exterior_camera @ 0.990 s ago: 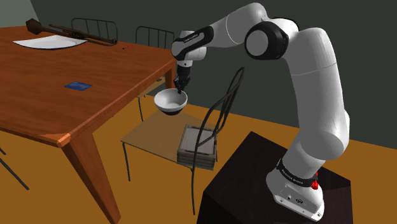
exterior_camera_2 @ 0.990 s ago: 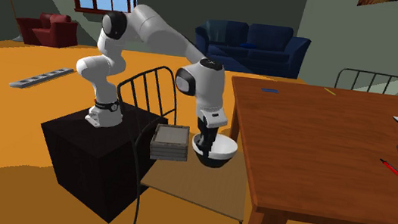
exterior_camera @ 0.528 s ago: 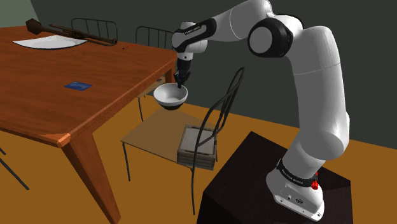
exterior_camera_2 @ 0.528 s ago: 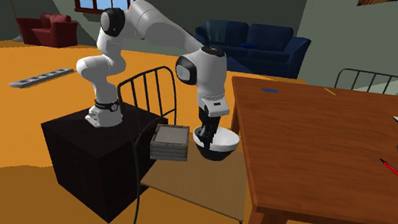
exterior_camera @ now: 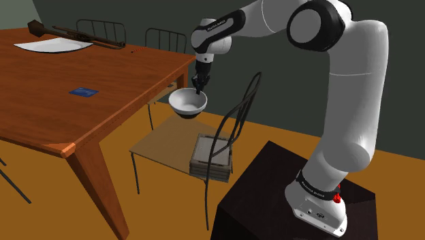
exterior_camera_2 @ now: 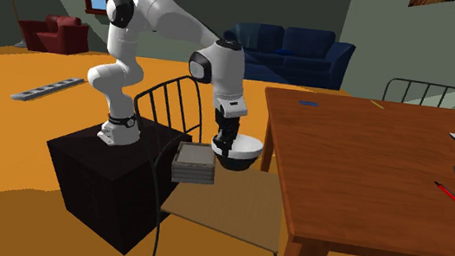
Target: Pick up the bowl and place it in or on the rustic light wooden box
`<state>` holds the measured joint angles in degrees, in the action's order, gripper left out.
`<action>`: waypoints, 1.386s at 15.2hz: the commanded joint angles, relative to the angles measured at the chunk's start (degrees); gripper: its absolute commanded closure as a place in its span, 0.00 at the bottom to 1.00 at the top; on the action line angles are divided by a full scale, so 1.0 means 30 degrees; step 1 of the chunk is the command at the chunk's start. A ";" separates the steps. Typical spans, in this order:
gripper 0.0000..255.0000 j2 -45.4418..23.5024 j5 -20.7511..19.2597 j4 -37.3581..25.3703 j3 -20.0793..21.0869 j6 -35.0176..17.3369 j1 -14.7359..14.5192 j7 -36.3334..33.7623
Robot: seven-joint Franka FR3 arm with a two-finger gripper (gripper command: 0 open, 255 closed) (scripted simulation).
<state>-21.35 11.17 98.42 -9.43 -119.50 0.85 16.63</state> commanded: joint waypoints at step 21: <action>1.00 1.3463 -0.2188 1.5603 0.0472 -0.2563 -0.0850 -0.2161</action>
<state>19.50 4.40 144.22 -8.15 -127.46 -1.47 10.01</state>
